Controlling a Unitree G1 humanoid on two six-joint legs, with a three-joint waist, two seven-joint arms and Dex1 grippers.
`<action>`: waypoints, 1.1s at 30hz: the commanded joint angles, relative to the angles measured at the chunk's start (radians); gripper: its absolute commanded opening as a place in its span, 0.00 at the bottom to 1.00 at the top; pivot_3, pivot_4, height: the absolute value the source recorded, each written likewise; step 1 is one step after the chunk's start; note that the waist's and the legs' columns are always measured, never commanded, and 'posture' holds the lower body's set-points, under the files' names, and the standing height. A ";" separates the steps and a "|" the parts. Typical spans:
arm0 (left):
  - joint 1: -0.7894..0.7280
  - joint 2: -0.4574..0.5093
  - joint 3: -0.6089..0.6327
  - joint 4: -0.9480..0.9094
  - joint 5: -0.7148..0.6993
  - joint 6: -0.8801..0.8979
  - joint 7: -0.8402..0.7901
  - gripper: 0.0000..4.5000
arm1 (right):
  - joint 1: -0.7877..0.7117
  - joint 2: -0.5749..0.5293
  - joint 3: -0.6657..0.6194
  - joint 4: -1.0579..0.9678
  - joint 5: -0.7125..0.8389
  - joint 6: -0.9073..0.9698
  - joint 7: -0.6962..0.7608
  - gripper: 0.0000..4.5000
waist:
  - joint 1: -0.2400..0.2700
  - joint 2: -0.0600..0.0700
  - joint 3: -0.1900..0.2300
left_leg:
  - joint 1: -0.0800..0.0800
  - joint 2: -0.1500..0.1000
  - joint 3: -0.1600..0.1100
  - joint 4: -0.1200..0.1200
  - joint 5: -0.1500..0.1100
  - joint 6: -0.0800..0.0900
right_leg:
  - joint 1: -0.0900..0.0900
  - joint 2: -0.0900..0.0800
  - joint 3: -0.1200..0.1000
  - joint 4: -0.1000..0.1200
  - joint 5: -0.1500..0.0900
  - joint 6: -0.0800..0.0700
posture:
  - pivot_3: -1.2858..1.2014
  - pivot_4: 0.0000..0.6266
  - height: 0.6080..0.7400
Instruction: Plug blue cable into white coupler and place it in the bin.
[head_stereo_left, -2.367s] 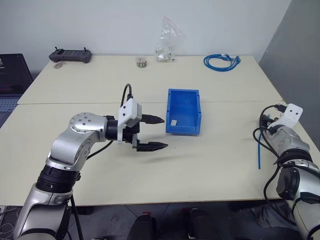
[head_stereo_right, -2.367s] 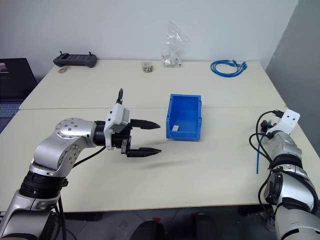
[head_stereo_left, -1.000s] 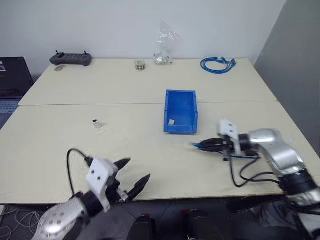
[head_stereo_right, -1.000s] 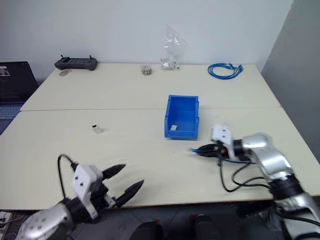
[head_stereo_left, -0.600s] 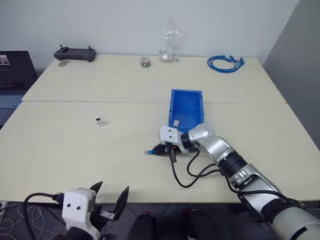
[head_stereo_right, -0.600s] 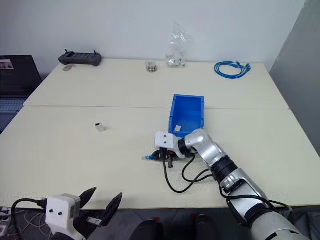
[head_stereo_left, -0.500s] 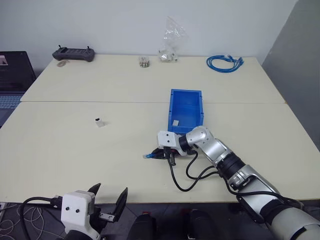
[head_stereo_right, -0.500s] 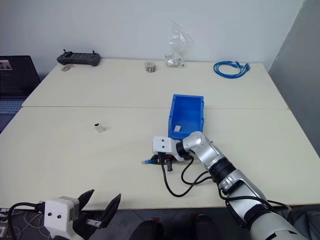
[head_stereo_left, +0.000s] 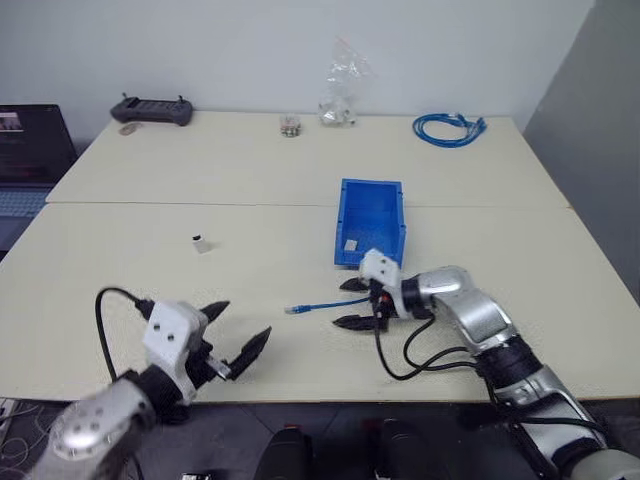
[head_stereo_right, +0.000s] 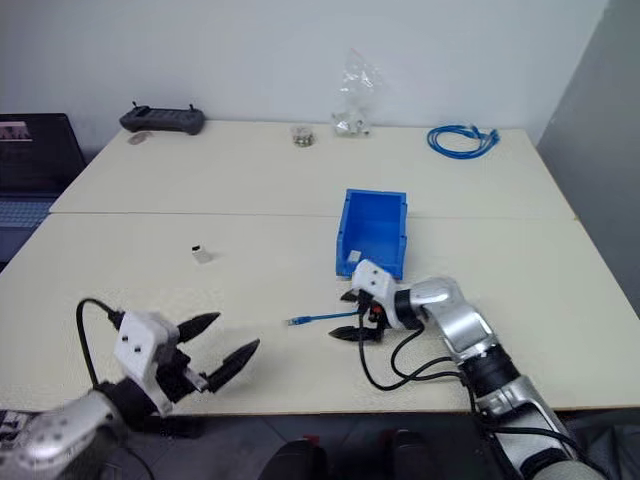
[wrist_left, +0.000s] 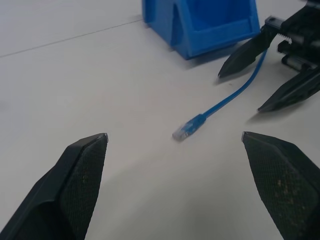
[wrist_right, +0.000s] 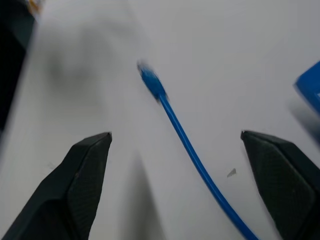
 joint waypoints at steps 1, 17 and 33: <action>-0.165 0.112 -0.130 0.193 -0.012 0.008 -0.229 1.00 | 0.069 -0.102 -0.157 -0.256 0.232 0.295 0.012 0.99 | 0.002 0.000 0.000 | -0.001 -0.001 -0.002 0.000 0.000 0.000 | 0.000 0.000 -0.001 0.000 -0.001 0.001 | 0.52 0.24 1.00; -0.601 0.012 -0.518 0.858 0.252 -0.296 -0.657 1.00 | 0.335 -0.212 -0.435 -0.485 0.546 0.582 -0.217 0.99 | 0.005 0.000 0.000 | -0.004 -0.001 0.000 0.000 0.000 0.000 | -0.001 0.000 0.000 -0.002 -0.001 0.004 | 0.52 0.24 1.00; -0.564 0.002 -0.490 0.825 0.270 -0.317 -0.678 0.35 | 0.349 -0.261 -0.353 -0.446 0.546 0.474 -0.259 1.00 | 0.005 -0.001 0.000 | -0.006 -0.001 -0.001 0.001 0.000 0.000 | -0.002 0.000 0.000 -0.005 0.001 0.007 | 0.52 0.24 1.00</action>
